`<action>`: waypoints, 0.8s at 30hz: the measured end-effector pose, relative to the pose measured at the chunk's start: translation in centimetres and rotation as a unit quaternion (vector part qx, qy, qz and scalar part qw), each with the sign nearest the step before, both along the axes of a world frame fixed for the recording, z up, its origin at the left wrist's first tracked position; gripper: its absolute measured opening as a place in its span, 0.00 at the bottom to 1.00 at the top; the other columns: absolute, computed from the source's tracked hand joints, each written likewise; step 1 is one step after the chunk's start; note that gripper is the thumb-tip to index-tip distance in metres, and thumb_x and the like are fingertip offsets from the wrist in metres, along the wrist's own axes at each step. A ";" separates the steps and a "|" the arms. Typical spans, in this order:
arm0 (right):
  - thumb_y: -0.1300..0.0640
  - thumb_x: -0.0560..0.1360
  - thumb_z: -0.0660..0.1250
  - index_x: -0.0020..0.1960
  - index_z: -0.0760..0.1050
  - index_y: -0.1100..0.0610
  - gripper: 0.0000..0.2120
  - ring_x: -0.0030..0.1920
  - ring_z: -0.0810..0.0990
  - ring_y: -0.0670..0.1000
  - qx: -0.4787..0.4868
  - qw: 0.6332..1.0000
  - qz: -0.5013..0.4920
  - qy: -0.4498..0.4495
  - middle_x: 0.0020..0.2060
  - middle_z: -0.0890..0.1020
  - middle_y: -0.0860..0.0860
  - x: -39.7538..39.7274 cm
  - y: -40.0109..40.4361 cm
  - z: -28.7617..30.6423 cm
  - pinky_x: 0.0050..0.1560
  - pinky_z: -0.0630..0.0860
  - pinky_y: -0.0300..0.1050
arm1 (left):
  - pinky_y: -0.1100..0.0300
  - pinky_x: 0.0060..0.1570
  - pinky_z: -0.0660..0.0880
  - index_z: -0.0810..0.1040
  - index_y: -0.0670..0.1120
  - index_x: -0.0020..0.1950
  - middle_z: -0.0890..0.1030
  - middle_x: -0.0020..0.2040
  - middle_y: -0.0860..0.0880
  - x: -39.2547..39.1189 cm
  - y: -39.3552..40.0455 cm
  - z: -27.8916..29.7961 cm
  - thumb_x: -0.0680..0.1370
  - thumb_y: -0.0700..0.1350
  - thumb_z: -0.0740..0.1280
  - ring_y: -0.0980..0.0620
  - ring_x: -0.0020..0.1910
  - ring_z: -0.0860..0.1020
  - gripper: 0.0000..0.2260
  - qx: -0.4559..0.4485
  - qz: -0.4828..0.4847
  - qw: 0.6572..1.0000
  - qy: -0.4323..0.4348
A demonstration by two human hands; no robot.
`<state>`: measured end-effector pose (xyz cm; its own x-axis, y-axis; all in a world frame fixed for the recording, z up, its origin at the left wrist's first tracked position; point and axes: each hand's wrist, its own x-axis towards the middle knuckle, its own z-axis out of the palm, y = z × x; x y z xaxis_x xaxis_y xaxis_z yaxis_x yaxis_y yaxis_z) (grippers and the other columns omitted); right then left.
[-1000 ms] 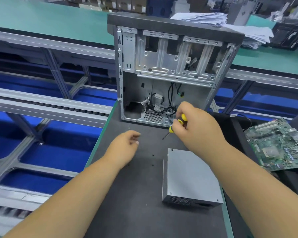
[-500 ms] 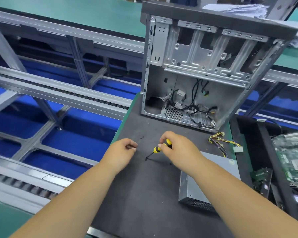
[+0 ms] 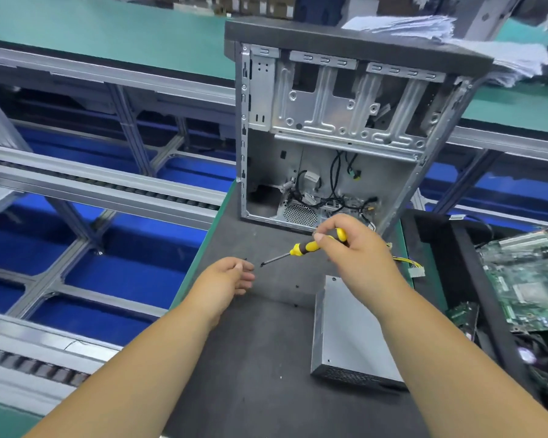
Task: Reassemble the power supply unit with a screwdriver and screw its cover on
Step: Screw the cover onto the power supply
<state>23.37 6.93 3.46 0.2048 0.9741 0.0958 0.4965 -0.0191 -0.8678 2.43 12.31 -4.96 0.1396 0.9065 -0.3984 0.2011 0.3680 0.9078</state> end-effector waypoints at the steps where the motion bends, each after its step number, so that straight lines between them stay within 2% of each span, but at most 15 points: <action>1: 0.53 0.77 0.67 0.42 0.77 0.46 0.05 0.29 0.67 0.45 0.013 1.000 -0.010 0.014 0.29 0.69 0.44 0.7 -0.3 0.8 0.27 0.63 0.34 | 0.59 0.47 0.76 0.78 0.43 0.51 0.82 0.46 0.43 0.9 -0.1 0.9 0.84 0.40 0.55 0.50 0.43 0.80 0.13 -0.025 0.006 0.997 -0.068; 4: 0.49 0.74 0.66 0.43 0.77 0.47 0.04 0.30 0.67 0.48 0.038 0.997 -0.031 0.061 0.30 0.71 0.50 2.8 -1.6 2.9 0.32 0.67 0.43 | 0.61 0.42 0.80 0.78 0.41 0.53 0.82 0.41 0.45 3.6 -0.4 3.2 0.83 0.40 0.58 0.52 0.39 0.82 0.10 -0.073 0.006 0.970 -0.230; 8: 0.49 0.73 0.66 0.43 0.77 0.49 0.05 0.31 0.69 0.49 0.065 0.993 -0.060 0.084 0.29 0.71 0.49 6.0 -3.7 4.3 0.36 0.70 0.50 | 0.64 0.36 0.79 0.79 0.41 0.52 0.83 0.38 0.46 7.3 -1.1 5.1 0.81 0.39 0.62 0.54 0.35 0.82 0.06 -0.101 -0.011 0.945 -0.311; 11: 0.48 0.72 0.66 0.43 0.77 0.48 0.05 0.32 0.71 0.48 0.073 0.989 -0.088 0.091 0.29 0.72 0.48 8.4 -5.2 4.4 0.38 0.73 0.52 | 0.64 0.34 0.79 0.79 0.42 0.50 0.83 0.38 0.47 9.8 -1.9 5.8 0.80 0.39 0.63 0.55 0.34 0.81 0.05 -0.116 -0.025 0.935 -0.335; 17: 0.48 0.71 0.66 0.41 0.78 0.49 0.05 0.33 0.70 0.47 0.082 0.984 -0.107 0.120 0.29 0.72 0.47 12.5 -8.1 3.8 0.38 0.68 0.45 | 0.65 0.36 0.80 0.79 0.42 0.48 0.82 0.36 0.49 14.3 -3.9 6.1 0.78 0.37 0.65 0.57 0.32 0.80 0.04 -0.129 -0.050 0.933 -0.332; 20: 0.48 0.71 0.66 0.42 0.78 0.50 0.06 0.30 0.70 0.45 0.090 0.980 -0.116 0.133 0.30 0.73 0.47 14.2 -9.4 3.6 0.34 0.65 0.40 | 0.65 0.36 0.80 0.79 0.41 0.49 0.82 0.36 0.49 16.0 -4.8 6.1 0.73 0.38 0.68 0.57 0.32 0.80 0.06 -0.139 -0.053 0.927 -0.344; 24: 0.47 0.71 0.65 0.43 0.78 0.50 0.07 0.30 0.69 0.46 0.083 0.978 -0.120 0.146 0.32 0.73 0.51 16.0 -10.8 3.5 0.34 0.64 0.42 | 0.65 0.36 0.80 0.81 0.42 0.46 0.82 0.36 0.49 17.9 -5.8 6.3 0.69 0.39 0.69 0.57 0.32 0.80 0.07 -0.138 -0.068 0.924 -0.349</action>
